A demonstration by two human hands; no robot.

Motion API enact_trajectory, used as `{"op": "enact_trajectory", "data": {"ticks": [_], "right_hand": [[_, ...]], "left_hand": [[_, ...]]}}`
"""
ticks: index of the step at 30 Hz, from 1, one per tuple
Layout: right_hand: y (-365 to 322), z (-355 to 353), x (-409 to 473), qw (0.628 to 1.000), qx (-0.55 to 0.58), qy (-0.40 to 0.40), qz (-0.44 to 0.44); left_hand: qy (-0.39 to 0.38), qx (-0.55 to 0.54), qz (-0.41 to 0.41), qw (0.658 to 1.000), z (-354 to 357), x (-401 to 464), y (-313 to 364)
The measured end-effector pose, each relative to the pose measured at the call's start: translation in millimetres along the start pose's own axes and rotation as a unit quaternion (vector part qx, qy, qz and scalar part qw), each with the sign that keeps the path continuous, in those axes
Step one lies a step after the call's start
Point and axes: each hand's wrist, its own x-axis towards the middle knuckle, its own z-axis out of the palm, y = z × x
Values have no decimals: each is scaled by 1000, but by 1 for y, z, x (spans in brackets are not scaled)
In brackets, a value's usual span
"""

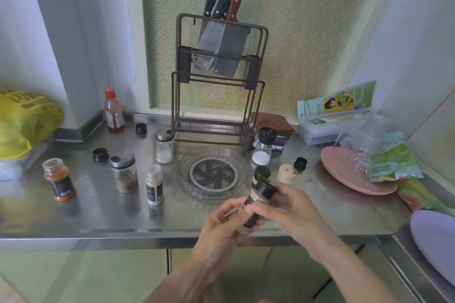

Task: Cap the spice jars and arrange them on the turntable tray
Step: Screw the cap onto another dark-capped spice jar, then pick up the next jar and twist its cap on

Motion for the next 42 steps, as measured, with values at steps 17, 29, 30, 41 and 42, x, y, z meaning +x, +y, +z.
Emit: {"op": "enact_trajectory", "data": {"ticks": [17,29,30,41,42], "right_hand": [[84,-64,42,933,-193,286,103],[94,-91,39,946,-214,221,98],[95,-104,44,942,-231,231,81],[110,-156,196,866,-496,-25,57],[113,-153,205,855,-512,-56,59]], "left_hand": [[143,398,63,904,9,33,-29],[162,460,137,862,19,36,-8],[171,468,157,853,21,39,-1],[164,629,212,730,40,119,56],[158,652,207,712,39,124,57]]}}
